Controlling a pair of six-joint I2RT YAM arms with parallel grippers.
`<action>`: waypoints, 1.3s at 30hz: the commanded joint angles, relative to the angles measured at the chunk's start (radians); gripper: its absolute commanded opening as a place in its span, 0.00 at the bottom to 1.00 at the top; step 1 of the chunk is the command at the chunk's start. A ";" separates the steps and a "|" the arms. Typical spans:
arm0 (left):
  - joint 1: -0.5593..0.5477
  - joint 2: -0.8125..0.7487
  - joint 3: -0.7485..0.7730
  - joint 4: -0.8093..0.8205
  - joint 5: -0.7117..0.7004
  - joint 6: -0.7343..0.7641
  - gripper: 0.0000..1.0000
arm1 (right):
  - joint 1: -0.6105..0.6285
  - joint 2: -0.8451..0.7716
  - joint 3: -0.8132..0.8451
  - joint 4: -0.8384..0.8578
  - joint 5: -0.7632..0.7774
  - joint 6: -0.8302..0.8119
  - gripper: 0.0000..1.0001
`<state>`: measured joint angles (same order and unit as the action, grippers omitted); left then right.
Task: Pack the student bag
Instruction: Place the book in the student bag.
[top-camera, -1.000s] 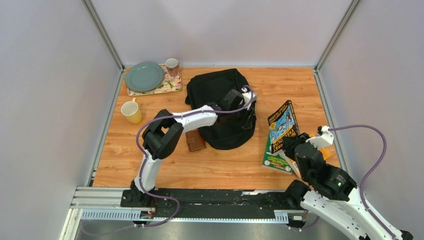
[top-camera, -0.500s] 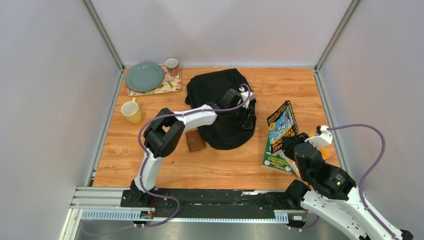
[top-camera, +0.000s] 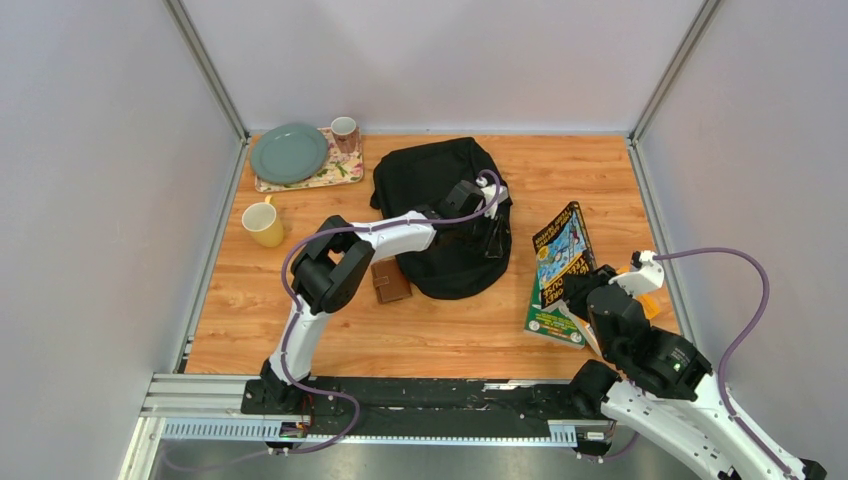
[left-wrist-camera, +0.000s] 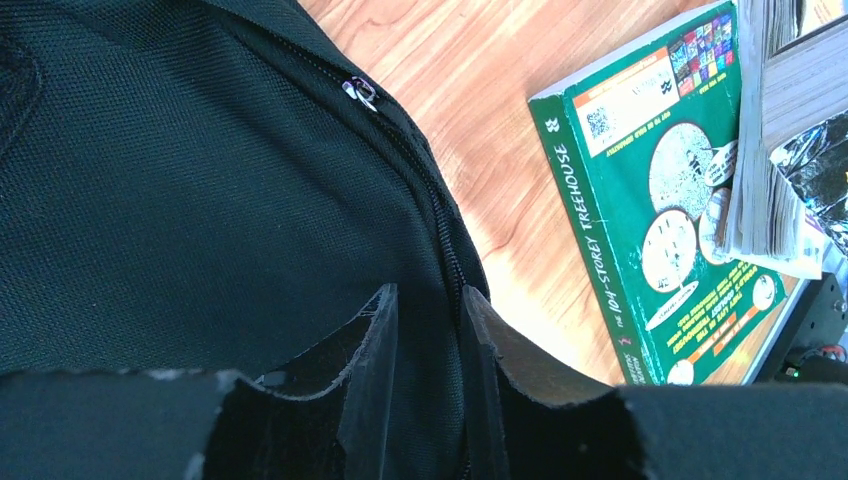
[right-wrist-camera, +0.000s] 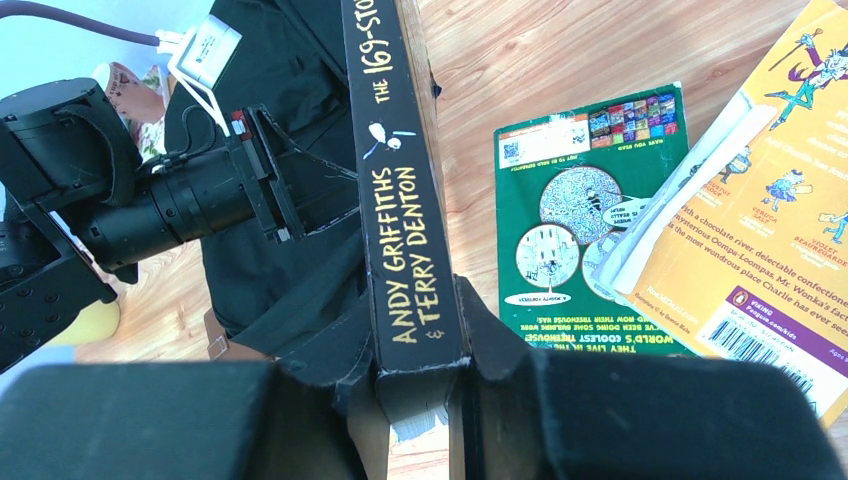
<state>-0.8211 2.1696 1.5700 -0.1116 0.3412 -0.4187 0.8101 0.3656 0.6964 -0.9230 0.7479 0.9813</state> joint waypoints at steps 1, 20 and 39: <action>0.004 0.016 0.028 0.010 -0.011 -0.011 0.39 | 0.000 -0.013 0.028 0.087 0.022 -0.004 0.08; -0.029 0.041 0.022 -0.077 -0.099 0.086 0.52 | 0.000 -0.008 0.012 0.096 0.019 -0.001 0.09; -0.082 0.047 -0.030 -0.125 -0.321 0.192 0.42 | 0.000 -0.017 0.011 0.099 0.013 -0.006 0.11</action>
<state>-0.8989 2.1883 1.5715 -0.1387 0.0879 -0.2691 0.8101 0.3637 0.6945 -0.9161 0.7315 0.9783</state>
